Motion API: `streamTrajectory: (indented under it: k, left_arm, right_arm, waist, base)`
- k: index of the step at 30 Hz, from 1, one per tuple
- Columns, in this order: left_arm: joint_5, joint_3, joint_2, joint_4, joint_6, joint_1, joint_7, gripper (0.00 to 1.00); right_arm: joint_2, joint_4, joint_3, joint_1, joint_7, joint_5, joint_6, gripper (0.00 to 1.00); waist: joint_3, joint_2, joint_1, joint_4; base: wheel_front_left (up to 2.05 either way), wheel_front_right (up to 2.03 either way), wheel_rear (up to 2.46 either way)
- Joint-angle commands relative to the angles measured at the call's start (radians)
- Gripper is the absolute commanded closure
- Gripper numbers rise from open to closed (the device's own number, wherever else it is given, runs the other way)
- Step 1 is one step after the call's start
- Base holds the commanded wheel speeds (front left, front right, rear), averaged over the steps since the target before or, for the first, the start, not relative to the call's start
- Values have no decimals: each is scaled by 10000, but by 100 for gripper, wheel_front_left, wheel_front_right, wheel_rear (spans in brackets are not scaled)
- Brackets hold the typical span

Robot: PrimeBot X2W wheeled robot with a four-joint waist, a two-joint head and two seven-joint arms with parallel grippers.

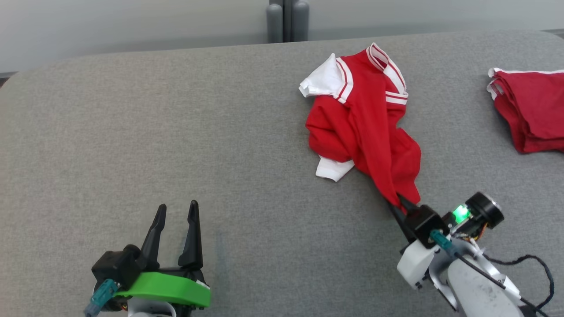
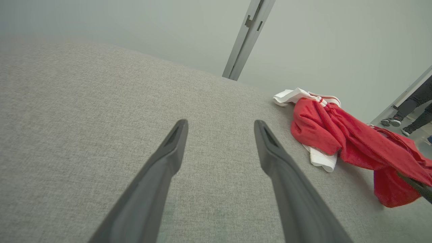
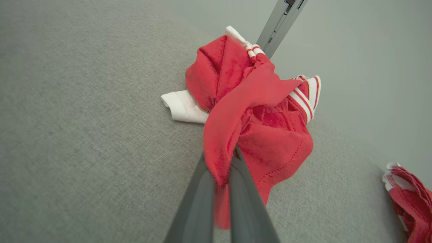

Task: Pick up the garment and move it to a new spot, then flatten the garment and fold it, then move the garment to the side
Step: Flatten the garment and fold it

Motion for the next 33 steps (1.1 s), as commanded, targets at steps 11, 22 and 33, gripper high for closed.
streamTrajectory:
  k: [11, 22, 33]
  left_arm:
    - [213, 137, 20, 119, -37, -217, -2, 0]
    - [674, -168, 127, 348, -44, -647, 0, 0]
    - [460, -2209, 437, 2256, -46, -4255, 1201, 0]
  right_arm:
    - [727, -744, -370, 1633, -52, -75, -16, 0]
    - [1202, -2468, -1046, 1866, -197, 475, -16, 0]
    - [1341, -3233, -2118, 1186, -166, 441, -16, 0]
  waist:
    - [73, 0, 0, -498]
    - [-263, 0, 0, -790]
    - [307, 0, 0, -1418]
  base:
    - [0, 0, 0]
    - [0, 0, 0]
    - [0, 0, 0]
